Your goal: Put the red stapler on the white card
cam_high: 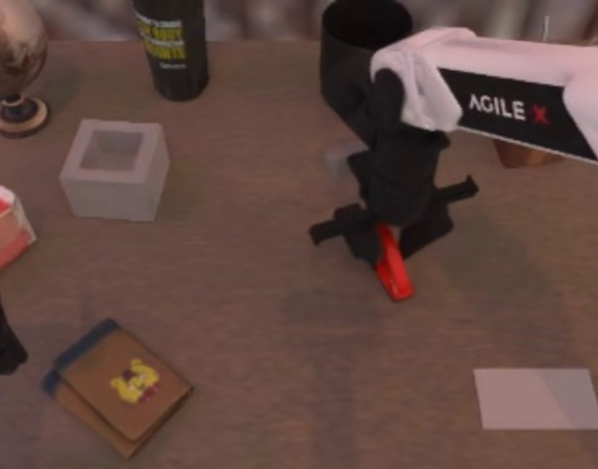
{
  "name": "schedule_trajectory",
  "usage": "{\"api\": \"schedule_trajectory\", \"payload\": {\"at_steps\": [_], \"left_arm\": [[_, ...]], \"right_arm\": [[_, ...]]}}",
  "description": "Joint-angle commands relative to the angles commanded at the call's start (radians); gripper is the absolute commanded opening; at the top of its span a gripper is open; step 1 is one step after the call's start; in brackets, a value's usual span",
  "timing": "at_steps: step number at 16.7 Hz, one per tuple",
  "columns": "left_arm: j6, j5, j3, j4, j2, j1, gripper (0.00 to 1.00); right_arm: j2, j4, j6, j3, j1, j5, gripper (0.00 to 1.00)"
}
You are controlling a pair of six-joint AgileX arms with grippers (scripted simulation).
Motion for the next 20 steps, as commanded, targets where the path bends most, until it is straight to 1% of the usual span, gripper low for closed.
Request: {"api": "schedule_trajectory", "payload": {"at_steps": [3,7,9,16,18,20], "left_arm": [[0.000,0.000,0.000,0.000,0.000,0.000,1.00],[0.000,0.000,0.000,0.000,0.000,0.000,1.00],[0.000,0.000,0.000,0.000,0.000,0.000,1.00],[0.000,0.000,0.000,0.000,0.000,0.000,1.00],[0.000,0.000,0.000,0.000,0.000,0.000,1.00],[0.000,0.000,0.000,0.000,0.000,0.000,1.00]], "right_arm": [[-0.013,-0.096,0.002,0.088,0.001,0.000,0.00],[-0.037,-0.280,-0.001,0.231,0.005,0.000,0.00],[-0.048,-0.332,-0.003,0.279,0.006,-0.001,0.00],[-0.050,-0.342,0.008,0.287,0.004,0.001,0.00],[-0.055,-0.348,0.058,0.276,0.012,0.009,0.00],[-0.070,-0.355,0.150,0.254,0.025,0.024,0.00]]}}
